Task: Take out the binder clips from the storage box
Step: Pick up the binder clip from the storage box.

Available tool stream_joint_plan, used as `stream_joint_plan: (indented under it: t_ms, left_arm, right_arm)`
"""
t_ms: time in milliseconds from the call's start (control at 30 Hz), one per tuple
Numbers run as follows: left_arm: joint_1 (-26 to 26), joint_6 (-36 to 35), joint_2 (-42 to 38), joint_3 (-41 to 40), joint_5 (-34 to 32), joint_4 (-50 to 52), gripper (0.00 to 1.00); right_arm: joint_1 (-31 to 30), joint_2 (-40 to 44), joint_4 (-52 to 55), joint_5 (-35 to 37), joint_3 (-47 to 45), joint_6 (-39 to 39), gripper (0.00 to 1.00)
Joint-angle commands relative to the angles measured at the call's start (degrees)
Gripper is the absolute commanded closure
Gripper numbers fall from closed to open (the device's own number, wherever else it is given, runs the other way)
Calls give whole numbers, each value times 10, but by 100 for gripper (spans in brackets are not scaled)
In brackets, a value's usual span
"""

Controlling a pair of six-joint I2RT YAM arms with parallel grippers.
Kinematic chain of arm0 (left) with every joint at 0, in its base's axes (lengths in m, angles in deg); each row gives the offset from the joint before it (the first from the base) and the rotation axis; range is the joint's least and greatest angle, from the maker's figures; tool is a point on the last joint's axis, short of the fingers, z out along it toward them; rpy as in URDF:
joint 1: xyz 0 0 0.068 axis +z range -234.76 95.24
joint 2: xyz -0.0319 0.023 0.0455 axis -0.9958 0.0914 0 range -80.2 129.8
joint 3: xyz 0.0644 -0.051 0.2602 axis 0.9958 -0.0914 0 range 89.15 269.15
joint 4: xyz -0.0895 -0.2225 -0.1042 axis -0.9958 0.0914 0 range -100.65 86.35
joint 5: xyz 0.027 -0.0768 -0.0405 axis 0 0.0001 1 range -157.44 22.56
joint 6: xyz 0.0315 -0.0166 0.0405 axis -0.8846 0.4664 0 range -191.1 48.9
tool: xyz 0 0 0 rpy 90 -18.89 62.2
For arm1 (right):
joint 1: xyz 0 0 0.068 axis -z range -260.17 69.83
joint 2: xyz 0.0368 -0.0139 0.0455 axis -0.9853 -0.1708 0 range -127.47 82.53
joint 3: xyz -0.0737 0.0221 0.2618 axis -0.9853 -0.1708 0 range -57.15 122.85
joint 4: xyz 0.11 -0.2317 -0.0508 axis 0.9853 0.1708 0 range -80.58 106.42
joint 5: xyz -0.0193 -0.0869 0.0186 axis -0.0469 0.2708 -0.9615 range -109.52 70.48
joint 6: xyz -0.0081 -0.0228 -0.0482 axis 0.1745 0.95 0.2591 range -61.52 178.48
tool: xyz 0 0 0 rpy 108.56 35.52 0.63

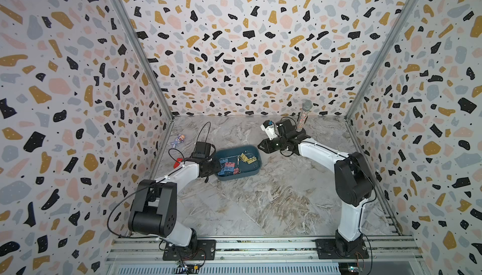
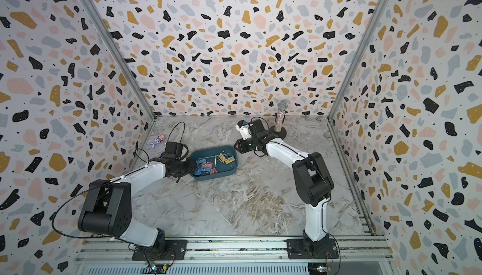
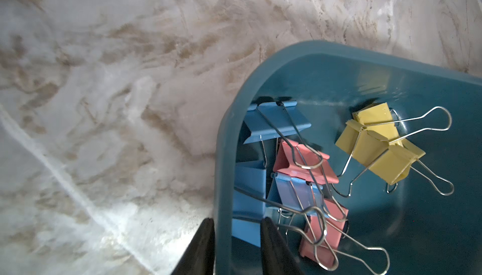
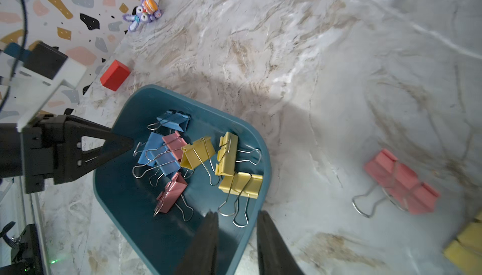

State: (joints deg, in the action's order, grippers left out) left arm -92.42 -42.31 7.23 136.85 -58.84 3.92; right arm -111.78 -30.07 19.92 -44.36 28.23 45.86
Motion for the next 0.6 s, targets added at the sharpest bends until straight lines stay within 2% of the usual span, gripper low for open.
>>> stream_joint_plan:
  t_ms: [0,567]
  left_arm:
    - [3,1,-12,0,-4,-3,67]
    - [3,2,-15,-3,-2,-6,71]
  right_arm:
    - [-13,-18,24,-5,39,12,70]
    - [-39,-100,24,-9,116,-16,70]
